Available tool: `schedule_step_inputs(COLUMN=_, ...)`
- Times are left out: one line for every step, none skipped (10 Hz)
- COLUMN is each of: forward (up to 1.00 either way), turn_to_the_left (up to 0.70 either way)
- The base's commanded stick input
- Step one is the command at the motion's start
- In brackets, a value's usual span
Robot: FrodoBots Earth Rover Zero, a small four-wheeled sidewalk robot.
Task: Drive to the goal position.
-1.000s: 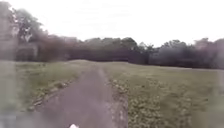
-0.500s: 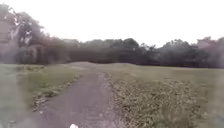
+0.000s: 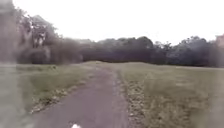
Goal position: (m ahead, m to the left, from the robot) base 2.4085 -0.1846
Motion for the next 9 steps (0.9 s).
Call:
schedule_step_inputs(forward=1.0, turn_to_the_left=0.0)
schedule_step_inputs(forward=1.0, turn_to_the_left=0.0)
schedule_step_inputs(forward=1.0, turn_to_the_left=0.0)
schedule_step_inputs(forward=1.0, turn_to_the_left=0.0)
schedule_step_inputs(forward=1.0, turn_to_the_left=0.0)
schedule_step_inputs(forward=1.0, turn_to_the_left=0.0)
schedule_step_inputs(forward=1.0, turn_to_the_left=0.0)
schedule_step_inputs(forward=1.0, turn_to_the_left=0.0)
schedule_step_inputs(forward=1.0, turn_to_the_left=0.0)
